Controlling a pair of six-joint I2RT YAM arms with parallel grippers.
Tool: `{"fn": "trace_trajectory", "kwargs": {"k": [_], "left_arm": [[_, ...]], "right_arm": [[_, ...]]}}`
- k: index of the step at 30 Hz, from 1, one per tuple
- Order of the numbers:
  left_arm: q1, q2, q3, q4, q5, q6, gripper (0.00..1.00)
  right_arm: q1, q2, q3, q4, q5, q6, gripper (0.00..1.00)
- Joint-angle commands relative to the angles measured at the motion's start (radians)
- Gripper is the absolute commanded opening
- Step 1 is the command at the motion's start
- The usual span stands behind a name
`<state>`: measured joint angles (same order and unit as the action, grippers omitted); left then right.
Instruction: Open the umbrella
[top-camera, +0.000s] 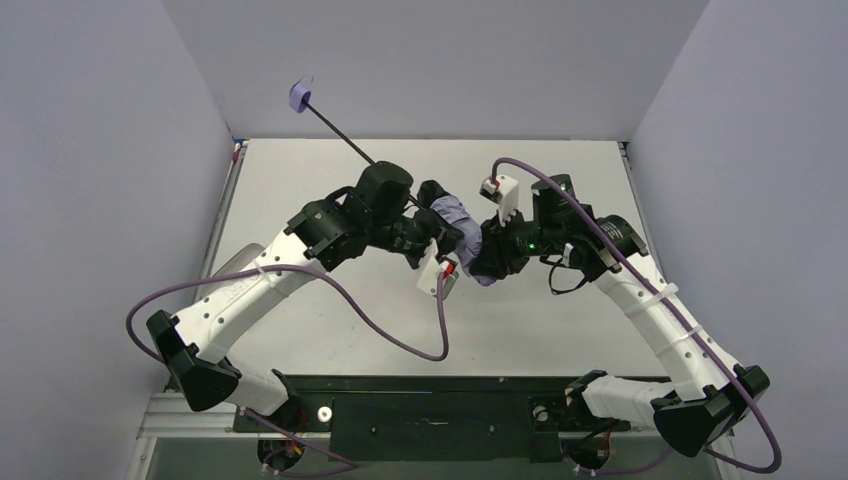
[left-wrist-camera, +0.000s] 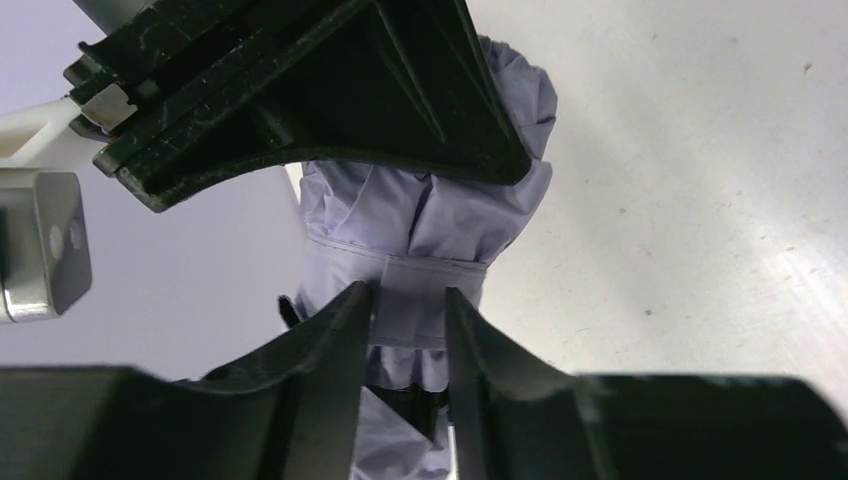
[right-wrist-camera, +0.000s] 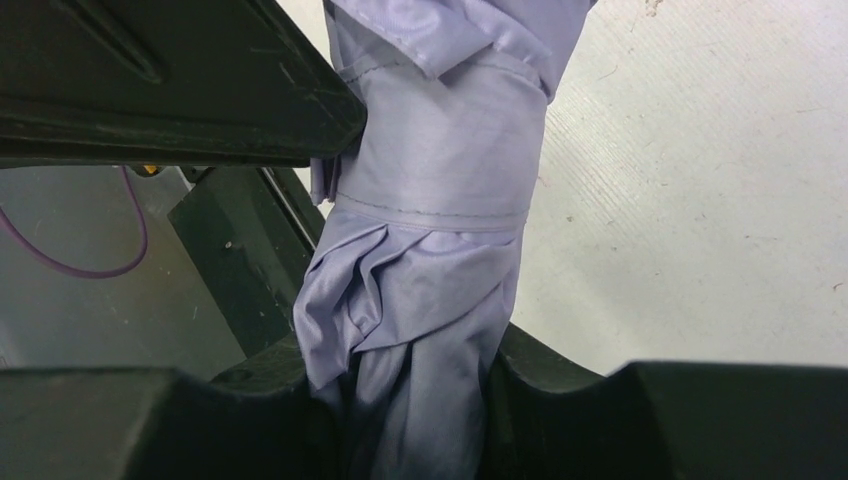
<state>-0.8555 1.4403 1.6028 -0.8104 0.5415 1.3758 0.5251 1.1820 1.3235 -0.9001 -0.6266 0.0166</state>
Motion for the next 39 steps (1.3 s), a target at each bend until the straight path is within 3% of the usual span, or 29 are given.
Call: {"fn": "trace_trajectory", "kwargs": {"k": [1,8,39], "left_arm": [[0.002,-0.021,-0.035,0.024,-0.025,0.060,0.24],[0.000,-0.030,-0.068,0.066,-0.047,0.074,0.00],[0.010,-0.081,-0.178,-0.162,0.005,0.106,0.00]], "right_arm": [[0.005,-0.040,0.023,0.097,-0.095,0.009,0.00],[-0.005,-0.037,0.024,0.116,-0.146,0.016,0.00],[-0.111,-0.054,0.000,0.284,-0.216,0.195,0.00]]}}
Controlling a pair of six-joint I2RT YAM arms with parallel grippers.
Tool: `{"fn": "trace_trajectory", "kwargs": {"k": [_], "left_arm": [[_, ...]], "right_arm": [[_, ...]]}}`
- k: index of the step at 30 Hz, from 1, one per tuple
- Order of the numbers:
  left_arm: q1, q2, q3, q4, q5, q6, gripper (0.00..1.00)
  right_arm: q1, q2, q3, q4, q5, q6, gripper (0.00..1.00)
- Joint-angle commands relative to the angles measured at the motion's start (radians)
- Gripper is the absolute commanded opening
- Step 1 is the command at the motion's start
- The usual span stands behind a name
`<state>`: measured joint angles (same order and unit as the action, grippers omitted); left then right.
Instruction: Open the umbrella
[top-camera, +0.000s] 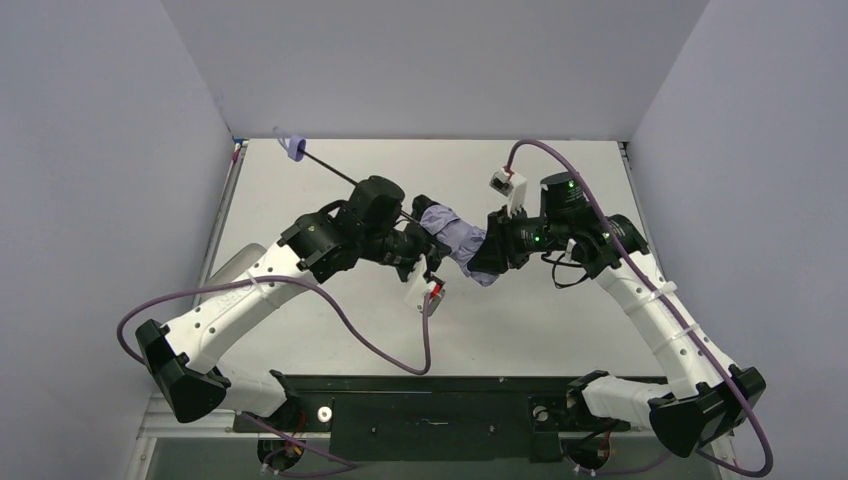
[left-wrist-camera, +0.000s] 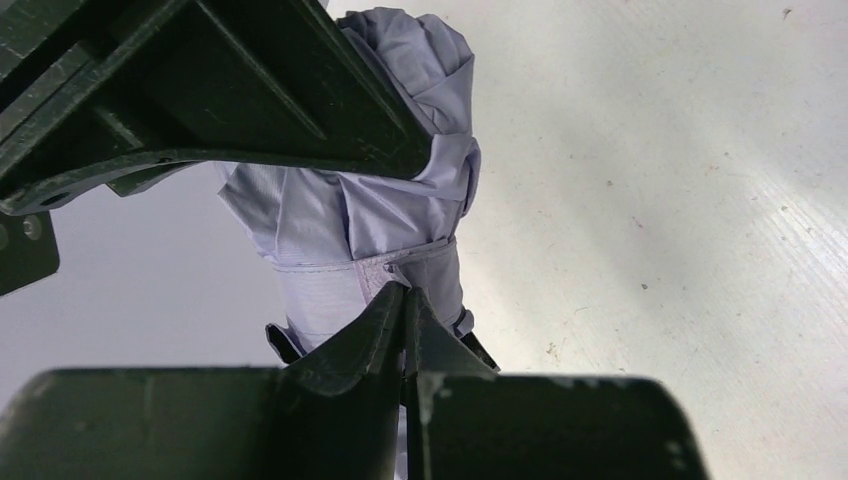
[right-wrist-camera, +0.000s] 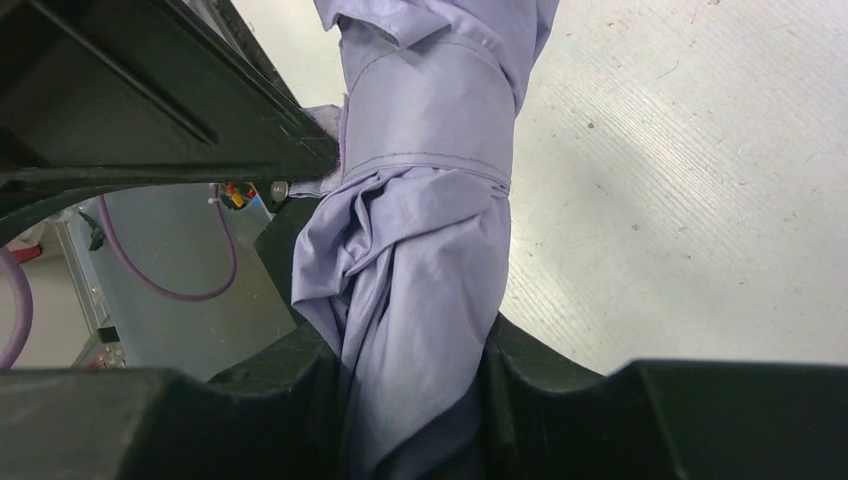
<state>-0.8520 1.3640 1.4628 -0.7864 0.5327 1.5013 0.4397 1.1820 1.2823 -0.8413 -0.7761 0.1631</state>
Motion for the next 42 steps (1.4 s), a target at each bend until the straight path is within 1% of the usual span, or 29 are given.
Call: {"fn": "trace_trajectory", "kwargs": {"k": [1,12,15,18,20,22,23,25,26,27,28,29,30,31,32,33,34,35,36,37,38,39,40,41,42], "left_arm": [[0.007,-0.004,-0.040,-0.187,0.017,-0.023,0.00],[0.000,-0.002,-0.073,-0.209,0.053,-0.058,0.00],[-0.006,-0.002,-0.093,-0.193,0.058,-0.074,0.00],[-0.009,-0.007,-0.113,-0.173,0.053,-0.087,0.00],[-0.007,-0.014,-0.131,-0.149,0.053,-0.098,0.00],[-0.005,-0.031,-0.153,-0.096,0.054,-0.144,0.00],[-0.005,-0.039,-0.168,-0.044,0.054,-0.199,0.06],[0.004,-0.062,-0.186,0.024,0.049,-0.290,0.40],[0.013,-0.074,-0.191,0.052,0.046,-0.319,0.47],[0.018,-0.078,-0.192,0.064,0.047,-0.375,0.58],[0.033,-0.087,-0.189,0.086,0.049,-0.406,0.62],[0.042,-0.091,-0.188,0.101,0.056,-0.483,0.69],[0.072,-0.097,-0.180,0.131,0.064,-0.524,0.71],[0.091,-0.098,-0.175,0.146,0.089,-0.613,0.74],[0.131,-0.098,-0.163,0.185,0.103,-0.663,0.74],[0.157,-0.096,-0.157,0.208,0.129,-0.788,0.76],[0.210,-0.093,-0.147,0.269,0.146,-0.852,0.77],[0.241,-0.089,-0.144,0.304,0.180,-1.006,0.79],[0.308,-0.087,-0.144,0.398,0.195,-1.099,0.80],[0.376,-0.079,-0.147,0.457,0.221,-1.294,0.82],[0.405,-0.073,-0.157,0.577,0.223,-1.394,0.85],[0.458,-0.057,-0.159,0.629,0.206,-1.589,0.88],[0.481,-0.047,-0.156,0.715,0.199,-1.676,0.90],[0.523,-0.022,-0.150,0.743,0.185,-1.839,0.94],[0.542,-0.009,-0.135,0.831,0.180,-1.918,0.96]], "right_arm": [[-0.027,-0.055,0.041,0.235,-0.067,0.054,0.00],[-0.042,-0.089,0.003,0.353,-0.037,0.151,0.00],[-0.049,-0.098,-0.018,0.392,-0.036,0.195,0.00],[-0.052,-0.102,-0.024,0.402,-0.046,0.201,0.00],[-0.055,-0.105,-0.028,0.403,-0.053,0.199,0.00],[-0.061,-0.109,-0.032,0.403,-0.051,0.196,0.00],[-0.071,-0.110,-0.035,0.402,-0.051,0.195,0.00],[-0.089,-0.112,-0.038,0.402,-0.051,0.193,0.00],[-0.093,-0.112,-0.038,0.402,-0.049,0.191,0.00],[-0.106,-0.113,-0.037,0.402,-0.046,0.192,0.00],[-0.112,-0.113,-0.038,0.403,-0.040,0.189,0.00],[-0.123,-0.112,-0.037,0.407,-0.038,0.189,0.00],[-0.129,-0.112,-0.037,0.408,-0.035,0.188,0.00],[-0.139,-0.111,-0.038,0.413,-0.032,0.189,0.00],[-0.146,-0.111,-0.038,0.417,-0.025,0.188,0.00],[-0.156,-0.111,-0.038,0.425,-0.022,0.188,0.00],[-0.161,-0.113,-0.039,0.429,-0.012,0.188,0.00],[-0.169,-0.112,-0.040,0.446,-0.006,0.190,0.00],[-0.171,-0.115,-0.043,0.456,0.002,0.195,0.00],[-0.175,-0.116,-0.043,0.475,0.007,0.199,0.00],[-0.176,-0.121,-0.047,0.490,0.018,0.202,0.00],[-0.176,-0.124,-0.050,0.516,0.024,0.202,0.00],[-0.175,-0.130,-0.056,0.529,0.046,0.204,0.00],[-0.176,-0.135,-0.059,0.556,0.067,0.205,0.00],[-0.175,-0.142,-0.066,0.568,0.076,0.201,0.00]]}}
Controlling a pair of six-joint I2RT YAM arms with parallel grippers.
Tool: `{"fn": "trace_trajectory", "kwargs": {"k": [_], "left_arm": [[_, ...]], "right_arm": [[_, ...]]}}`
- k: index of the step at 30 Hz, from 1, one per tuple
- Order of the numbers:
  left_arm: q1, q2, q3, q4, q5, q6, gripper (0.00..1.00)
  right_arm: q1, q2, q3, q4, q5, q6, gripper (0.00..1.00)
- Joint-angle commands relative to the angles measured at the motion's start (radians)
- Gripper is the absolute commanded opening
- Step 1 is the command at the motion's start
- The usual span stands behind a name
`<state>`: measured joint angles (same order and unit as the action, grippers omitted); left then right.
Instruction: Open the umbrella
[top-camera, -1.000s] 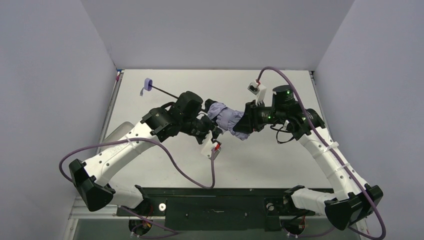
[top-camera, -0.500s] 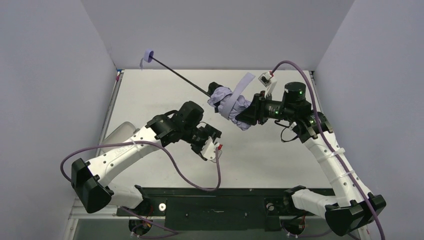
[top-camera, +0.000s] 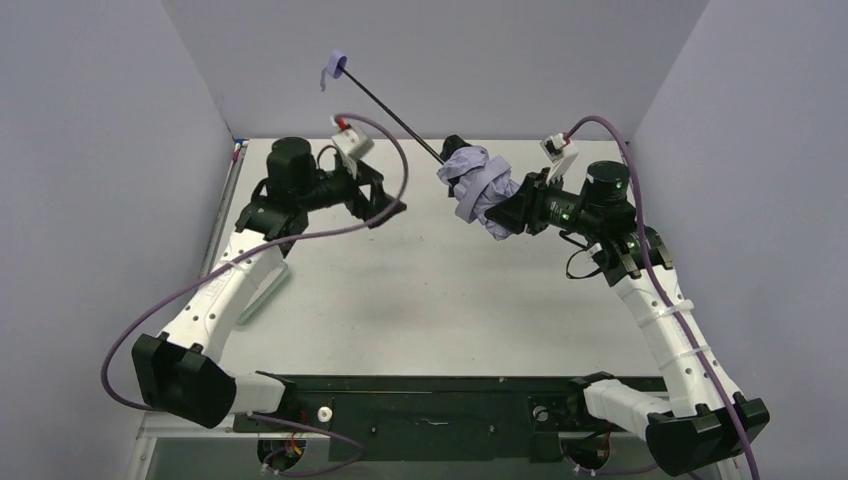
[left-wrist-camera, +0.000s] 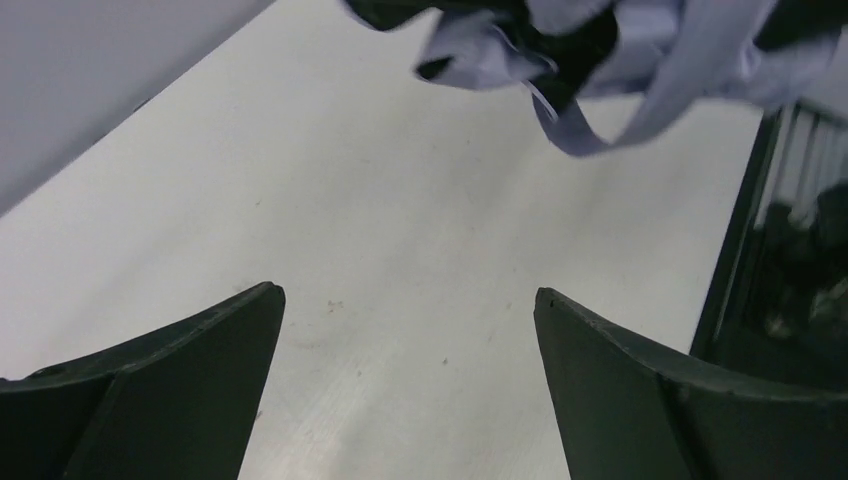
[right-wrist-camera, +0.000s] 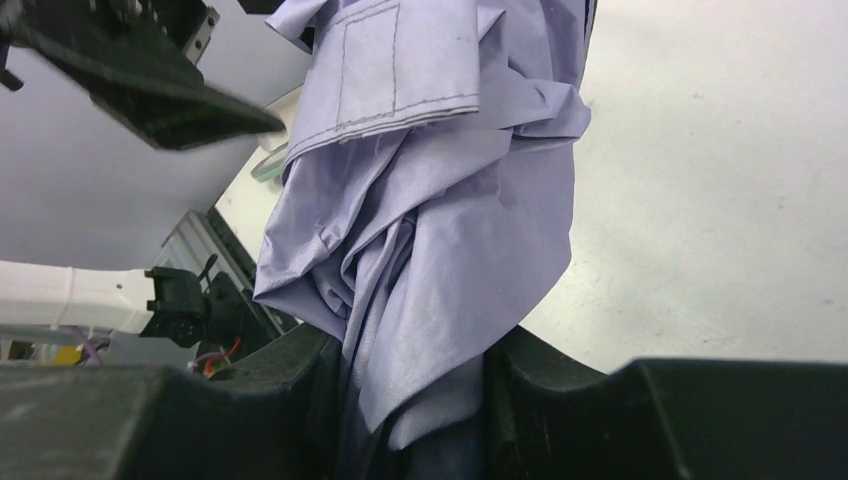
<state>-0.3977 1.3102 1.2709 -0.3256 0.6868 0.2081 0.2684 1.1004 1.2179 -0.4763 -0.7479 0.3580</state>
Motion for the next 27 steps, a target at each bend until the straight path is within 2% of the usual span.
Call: {"fn": "trace_trajectory", "kwargs": {"k": [1,4,6,8,9,10,14,20,22,23,24,25,27], "left_arm": [[0.121,0.071,0.061,0.408,0.021,-0.781,0.97],[0.155,0.095,0.052,0.614,0.005,-1.038,0.97],[0.155,0.108,0.067,0.651,-0.033,-1.100,1.00],[0.152,0.128,0.085,0.687,-0.051,-1.162,0.98],[0.148,0.141,0.095,0.708,-0.065,-1.180,0.97],[0.138,0.161,0.106,0.733,-0.080,-1.228,0.97],[0.106,0.205,0.120,0.810,-0.096,-1.286,0.97],[0.087,0.251,0.105,0.843,-0.143,-1.332,0.97],[0.084,0.265,0.115,0.863,-0.146,-1.347,0.89],[0.082,0.270,0.118,0.871,-0.144,-1.353,0.78],[0.081,0.275,0.126,0.888,-0.144,-1.355,0.72],[0.080,0.280,0.128,0.896,-0.143,-1.356,0.59],[0.079,0.284,0.135,0.914,-0.144,-1.358,0.44]], "right_arm": [[-0.002,-0.064,-0.004,0.224,0.073,0.004,0.00],[0.019,-0.079,-0.018,0.264,0.134,-0.030,0.00],[0.049,-0.092,-0.027,0.277,0.191,-0.071,0.00],[0.099,-0.100,-0.029,0.272,0.267,-0.131,0.00],[0.119,-0.103,-0.029,0.269,0.328,-0.183,0.00],[0.191,-0.109,-0.027,0.248,0.433,-0.245,0.00],[0.318,-0.124,-0.037,0.234,0.627,-0.452,0.00],[0.378,-0.157,-0.056,0.276,0.641,-0.506,0.00],[0.379,-0.161,-0.067,0.288,0.633,-0.495,0.00],[0.380,-0.162,-0.069,0.294,0.629,-0.492,0.00],[0.381,-0.160,-0.070,0.294,0.619,-0.488,0.00],[0.382,-0.159,-0.071,0.292,0.614,-0.486,0.00],[0.382,-0.157,-0.074,0.293,0.601,-0.473,0.00]]}}
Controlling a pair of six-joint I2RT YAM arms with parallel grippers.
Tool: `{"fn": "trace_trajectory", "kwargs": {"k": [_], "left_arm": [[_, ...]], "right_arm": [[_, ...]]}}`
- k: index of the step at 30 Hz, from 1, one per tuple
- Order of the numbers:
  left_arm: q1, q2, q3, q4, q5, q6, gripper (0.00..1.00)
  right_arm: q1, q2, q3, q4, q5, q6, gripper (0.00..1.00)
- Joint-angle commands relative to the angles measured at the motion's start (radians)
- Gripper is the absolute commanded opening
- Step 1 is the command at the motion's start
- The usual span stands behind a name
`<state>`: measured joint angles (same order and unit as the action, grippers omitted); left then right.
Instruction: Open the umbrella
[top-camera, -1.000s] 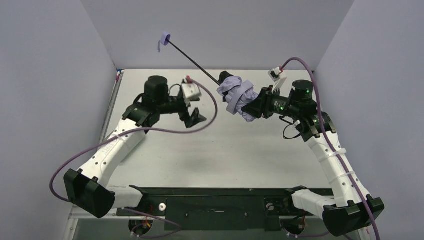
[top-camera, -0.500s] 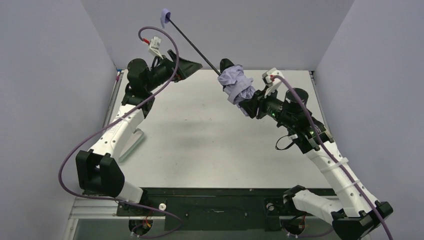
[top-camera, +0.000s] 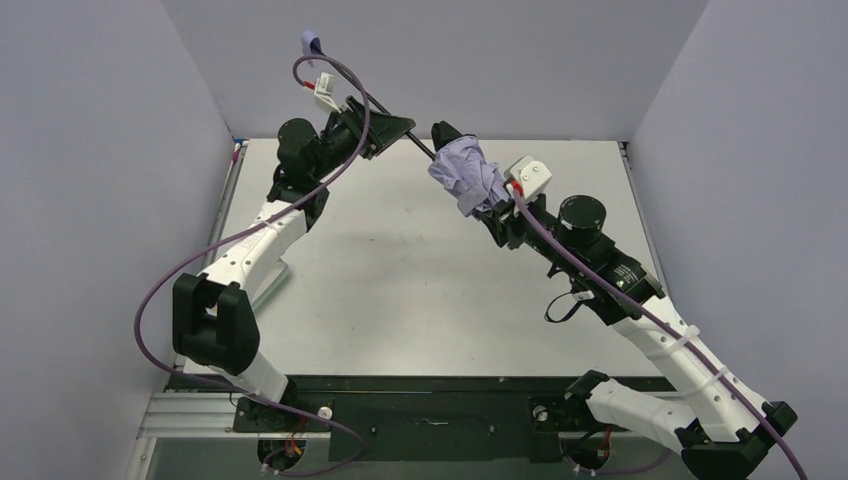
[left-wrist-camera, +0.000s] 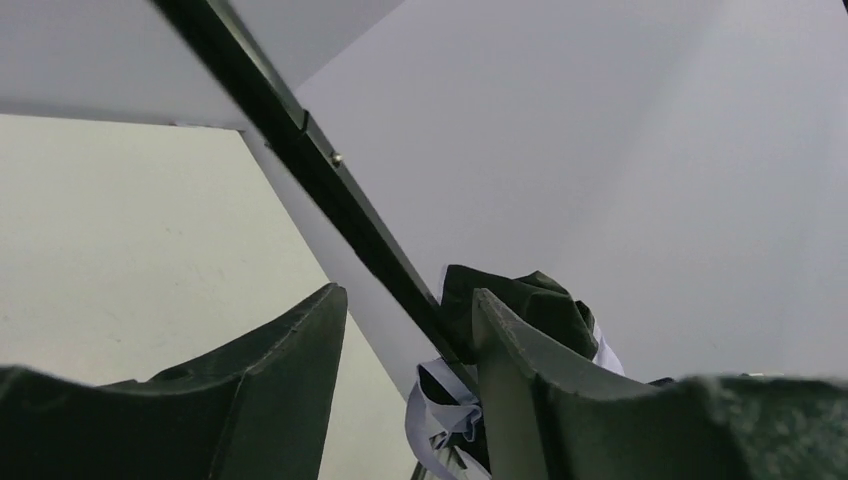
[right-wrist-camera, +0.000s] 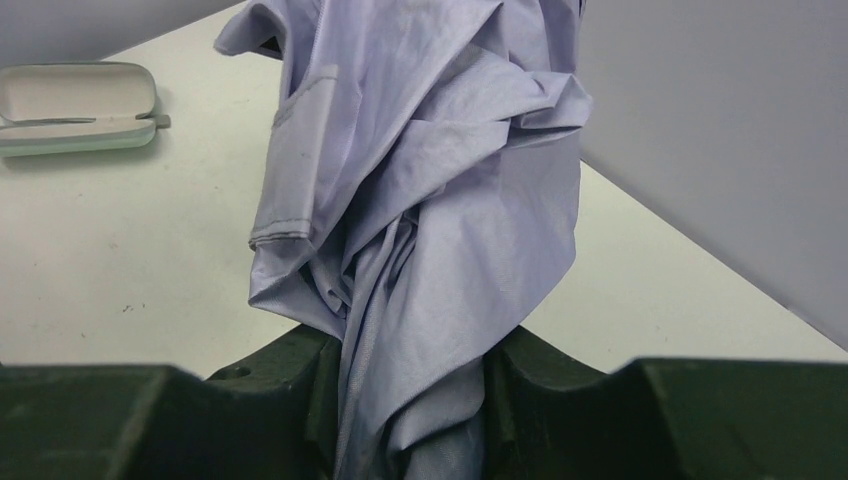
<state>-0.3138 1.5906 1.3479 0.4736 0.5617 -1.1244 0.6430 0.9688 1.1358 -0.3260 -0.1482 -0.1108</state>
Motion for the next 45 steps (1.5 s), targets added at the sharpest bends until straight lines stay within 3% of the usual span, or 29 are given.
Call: {"fn": "trace_trajectory", "kwargs": {"k": [1,6,7,9,11,13,16,19,23,27,31,39,45], "left_arm": [[-0.005,0.006,0.063,0.127,-0.019,-0.026,0.39],[-0.006,0.021,0.096,0.158,-0.013,-0.027,0.32],[-0.007,0.023,0.099,0.161,-0.011,-0.024,0.19],[-0.009,0.024,0.109,0.171,-0.003,-0.006,0.01],[-0.007,0.022,0.118,0.188,0.010,0.024,0.00],[-0.006,0.017,0.127,0.194,0.014,0.060,0.00],[-0.004,0.005,0.134,0.178,0.022,0.124,0.00],[-0.005,-0.014,0.128,0.160,0.046,0.222,0.00],[-0.007,-0.041,0.123,0.083,0.059,0.366,0.00],[-0.009,-0.054,0.117,0.048,0.065,0.444,0.00],[-0.033,-0.077,0.101,-0.034,0.089,0.613,0.00],[-0.185,-0.179,0.023,-0.269,0.066,1.261,0.00],[-0.301,-0.258,-0.075,-0.290,0.059,1.511,0.00]], "right_arm": [[0.006,-0.022,0.007,0.143,-0.003,0.003,0.00],[0.007,-0.021,-0.009,0.155,-0.025,0.032,0.00],[0.007,-0.019,-0.009,0.156,-0.027,0.035,0.00],[0.007,-0.018,-0.009,0.154,-0.033,0.042,0.00],[0.004,-0.018,-0.008,0.142,-0.044,0.046,0.00],[-0.001,-0.022,-0.010,0.125,-0.055,0.050,0.12],[-0.014,-0.027,-0.013,0.091,-0.081,0.058,0.43],[-0.033,-0.040,-0.014,0.045,-0.092,0.058,0.59],[-0.097,-0.061,-0.018,-0.032,-0.117,0.057,0.72],[-0.195,-0.094,-0.037,-0.077,-0.136,0.084,0.76],[-0.242,-0.088,-0.019,-0.085,-0.119,0.127,0.77],[-0.355,0.032,0.108,-0.096,-0.167,0.321,0.78],[-0.347,0.073,0.127,-0.048,-0.326,0.271,0.73]]}}
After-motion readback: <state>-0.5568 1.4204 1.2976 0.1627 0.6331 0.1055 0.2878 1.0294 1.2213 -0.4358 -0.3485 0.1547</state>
